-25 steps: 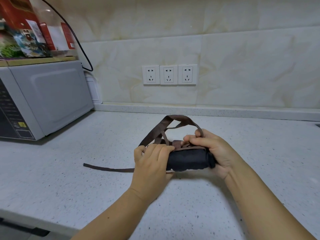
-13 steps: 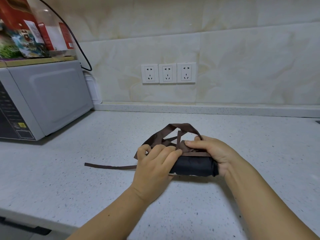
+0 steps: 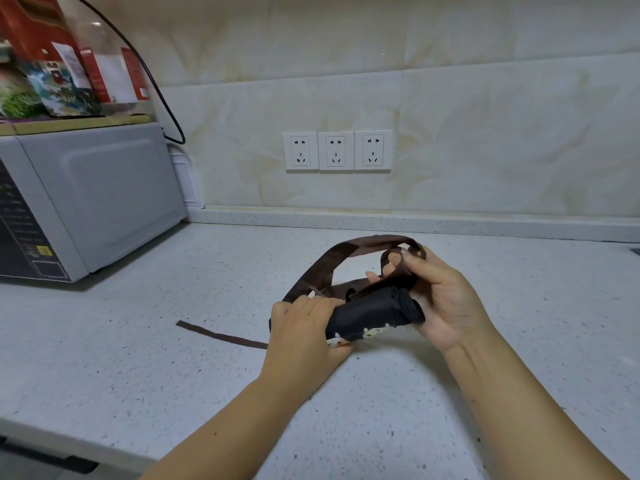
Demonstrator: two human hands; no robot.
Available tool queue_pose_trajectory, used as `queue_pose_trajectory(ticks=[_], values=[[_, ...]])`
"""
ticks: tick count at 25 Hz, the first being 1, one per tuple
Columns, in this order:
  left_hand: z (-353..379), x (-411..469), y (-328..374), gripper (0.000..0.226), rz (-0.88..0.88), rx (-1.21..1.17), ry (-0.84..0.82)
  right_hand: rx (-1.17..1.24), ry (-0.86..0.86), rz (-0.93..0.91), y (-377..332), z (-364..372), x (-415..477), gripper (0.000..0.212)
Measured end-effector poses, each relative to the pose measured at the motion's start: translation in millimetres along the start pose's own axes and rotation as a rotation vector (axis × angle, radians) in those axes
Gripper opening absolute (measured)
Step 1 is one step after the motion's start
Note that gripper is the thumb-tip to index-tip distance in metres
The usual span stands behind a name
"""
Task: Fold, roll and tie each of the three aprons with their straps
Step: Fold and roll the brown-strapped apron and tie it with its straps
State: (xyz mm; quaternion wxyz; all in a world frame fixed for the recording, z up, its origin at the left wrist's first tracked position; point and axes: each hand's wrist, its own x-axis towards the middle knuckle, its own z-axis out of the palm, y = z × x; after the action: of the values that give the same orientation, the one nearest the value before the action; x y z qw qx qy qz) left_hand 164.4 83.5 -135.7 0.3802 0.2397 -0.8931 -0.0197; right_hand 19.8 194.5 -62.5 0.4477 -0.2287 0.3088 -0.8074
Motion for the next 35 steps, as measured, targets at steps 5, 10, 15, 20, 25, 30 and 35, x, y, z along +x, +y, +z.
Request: queue_pose_trajectory(ticks=[5, 10, 15, 20, 25, 30, 35], values=[[1, -1, 1, 0.044, 0.077, 0.087, 0.067, 0.163, 0.087, 0.047, 2, -5, 6, 0.013], [-1, -2, -2, 0.043, 0.175, 0.139, 0.164, -0.387, 0.154, 0.175, 0, -8, 4, 0.046], [-1, -3, -2, 0.044, 0.208, 0.188, 0.204, -0.688, 0.133, 0.339, 1, -6, -3, 0.064], [0, -3, -3, 0.045, 0.209, 0.195, 0.222, -0.731, 0.117, 0.377, 0, -11, -2, 0.062], [-2, -3, -1, 0.046, 0.183, 0.188, 0.161, -0.68, 0.011, 0.197, 2, -2, -5, 0.033], [-4, -3, -1, 0.045, 0.1, 0.099, 0.053, -0.747, 0.142, -0.017, 15, 2, -3, 0.03], [-24, 11, 21, 0.029, -0.003, -0.119, -0.381, -0.59, 0.078, -0.011, 8, -2, -2, 0.029]])
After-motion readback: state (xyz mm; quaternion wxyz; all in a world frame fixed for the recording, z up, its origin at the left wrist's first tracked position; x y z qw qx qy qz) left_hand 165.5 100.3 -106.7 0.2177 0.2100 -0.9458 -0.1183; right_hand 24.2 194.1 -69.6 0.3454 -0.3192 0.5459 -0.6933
